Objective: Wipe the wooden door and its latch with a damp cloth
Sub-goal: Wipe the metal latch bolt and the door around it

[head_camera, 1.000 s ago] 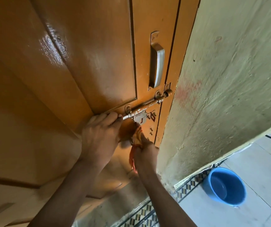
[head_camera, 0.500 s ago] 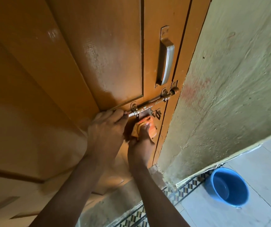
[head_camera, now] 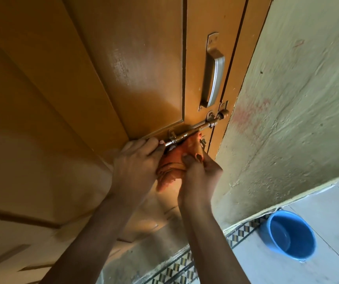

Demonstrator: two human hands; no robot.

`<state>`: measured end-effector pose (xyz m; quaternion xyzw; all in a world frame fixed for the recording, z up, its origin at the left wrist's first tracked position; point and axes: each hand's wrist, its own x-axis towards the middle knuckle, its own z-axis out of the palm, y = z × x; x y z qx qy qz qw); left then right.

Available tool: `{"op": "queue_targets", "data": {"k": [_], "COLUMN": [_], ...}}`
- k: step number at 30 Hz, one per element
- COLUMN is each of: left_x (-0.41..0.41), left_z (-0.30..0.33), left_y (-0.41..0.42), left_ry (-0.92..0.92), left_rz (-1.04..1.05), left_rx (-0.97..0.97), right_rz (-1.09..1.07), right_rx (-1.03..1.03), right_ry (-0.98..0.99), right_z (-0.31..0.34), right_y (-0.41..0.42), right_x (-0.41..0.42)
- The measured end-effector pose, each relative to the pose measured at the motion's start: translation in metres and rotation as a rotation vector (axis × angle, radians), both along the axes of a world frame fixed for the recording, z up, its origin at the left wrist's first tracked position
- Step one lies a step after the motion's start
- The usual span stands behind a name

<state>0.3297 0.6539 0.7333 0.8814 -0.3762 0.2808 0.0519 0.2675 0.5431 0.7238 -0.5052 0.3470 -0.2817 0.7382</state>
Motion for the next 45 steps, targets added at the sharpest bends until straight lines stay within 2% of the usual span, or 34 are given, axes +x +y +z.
{"op": "queue_targets", "data": {"k": [2,5,9,11,13,14,16,18,21,24,25,28,33,36,40,45], "left_x": [0.0,-0.004,-0.006,-0.006,-0.006,-0.008,-0.009,-0.008,-0.01,-0.013,-0.014,-0.013,-0.009,-0.008,-0.011,-0.014], "left_z": [0.002,0.005,0.008,0.009,0.011,0.01,0.01,0.01,0.013,0.014,0.014,0.011,0.008,0.01,0.01,0.013], "left_y": [0.002,0.004,0.0,-0.001,0.001,0.001,0.001,0.0,-0.002,-0.002,-0.002,-0.003,-0.005,-0.006,-0.006,-0.007], "left_ry": [0.035,0.069,0.054,0.07,0.087,0.102,0.129,0.136,0.15,0.148,0.152,0.15,0.135,0.093,0.049,0.077], "left_rz": [0.004,0.009,0.031,0.042,0.038,0.038,0.036,0.036,0.058,0.078,0.09,0.108,0.108,0.096,0.119,0.126], "left_rx": [0.046,0.075,0.039,0.045,0.049,0.054,0.074,0.072,0.078,0.103,0.109,0.091,0.049,0.038,0.05,0.074], "right_rz": [-0.099,-0.18,0.127,0.192,0.163,0.127,0.058,0.085,0.219,0.268,0.24,0.148,0.206,0.216,0.299,0.42], "right_rx": [-0.065,-0.36,-0.917,-1.155,-1.298,-1.317,-1.216,-1.128,-1.254,-1.416,-1.396,-1.149,-0.981,-0.961,-1.05,-1.031], "right_ry": [-0.046,0.047,0.147,0.096,0.074,0.091,0.132,0.143,0.07,0.021,0.036,0.045,0.034,0.118,0.2,0.269], "right_z": [0.014,0.018,-0.012,-0.029,-0.04,-0.044,-0.042,-0.037,-0.047,-0.06,-0.062,-0.057,-0.064,-0.08,-0.1,-0.113], "right_y": [-0.006,-0.009,-0.002,-0.018,-0.042,-0.052,-0.051,-0.029,-0.019,-0.058,-0.067,-0.046,-0.003,-0.005,-0.004,-0.009], "right_x": [-0.006,0.007,0.014,0.008,0.006,0.007,0.014,0.017,0.01,0.003,0.003,0.006,0.009,0.009,0.007,0.0]}}
